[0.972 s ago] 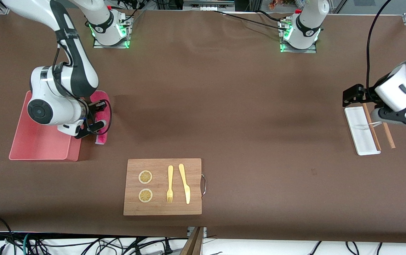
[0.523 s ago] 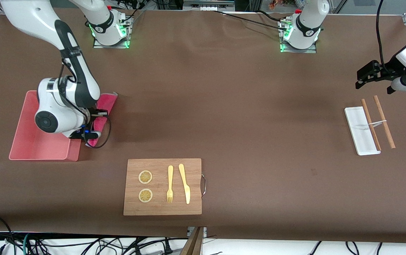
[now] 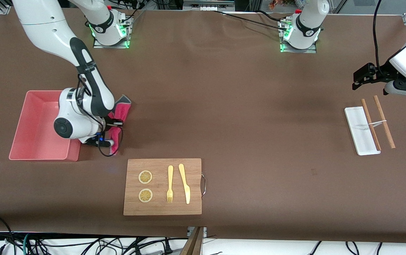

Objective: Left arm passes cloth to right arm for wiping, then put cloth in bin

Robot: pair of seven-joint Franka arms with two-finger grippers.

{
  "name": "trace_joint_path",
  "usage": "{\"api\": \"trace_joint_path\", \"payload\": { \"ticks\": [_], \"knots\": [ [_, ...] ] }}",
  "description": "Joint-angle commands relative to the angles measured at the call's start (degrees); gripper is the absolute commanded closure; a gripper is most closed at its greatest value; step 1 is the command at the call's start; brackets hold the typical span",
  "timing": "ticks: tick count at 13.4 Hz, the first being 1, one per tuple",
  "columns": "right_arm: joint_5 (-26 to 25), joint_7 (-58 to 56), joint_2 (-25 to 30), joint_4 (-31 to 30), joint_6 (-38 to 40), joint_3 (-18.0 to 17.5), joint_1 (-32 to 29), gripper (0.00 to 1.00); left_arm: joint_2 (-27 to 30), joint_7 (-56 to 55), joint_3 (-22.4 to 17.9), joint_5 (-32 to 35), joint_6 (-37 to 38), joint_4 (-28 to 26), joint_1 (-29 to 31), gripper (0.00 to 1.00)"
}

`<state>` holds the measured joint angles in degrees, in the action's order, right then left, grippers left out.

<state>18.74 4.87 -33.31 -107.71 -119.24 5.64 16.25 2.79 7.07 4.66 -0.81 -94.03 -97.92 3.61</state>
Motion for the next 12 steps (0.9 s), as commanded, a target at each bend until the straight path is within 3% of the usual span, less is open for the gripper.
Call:
{"api": "trace_joint_path", "payload": {
  "ticks": [1, 4, 8, 12],
  "knots": [
    [5.93, 1.37, -1.22, 2.41, -0.29, 0.16, 4.04, 1.0, 0.02, 0.66, -0.26, 1.16, 1.65, 0.62, -0.44, 0.0],
    [9.55, 8.03, -3.77, 6.27, -0.38, 0.16, 8.78, 1.0, -0.15, 0.84, -0.26, 1.07, 1.75, 0.71, -0.18, 0.0],
    [15.96, 14.8, -5.35, 7.07, -4.24, 0.16, 14.5, 1.0, -0.33, 0.75, -0.7, 1.25, 1.75, 0.8, 0.08, 0.0],
    [18.26, 26.49, -6.5, 11.99, -5.04, 0.16, 19.26, 1.0, -0.94, 0.66, -0.09, 1.08, 1.75, 1.94, 0.08, 0.0]
  ]
}}
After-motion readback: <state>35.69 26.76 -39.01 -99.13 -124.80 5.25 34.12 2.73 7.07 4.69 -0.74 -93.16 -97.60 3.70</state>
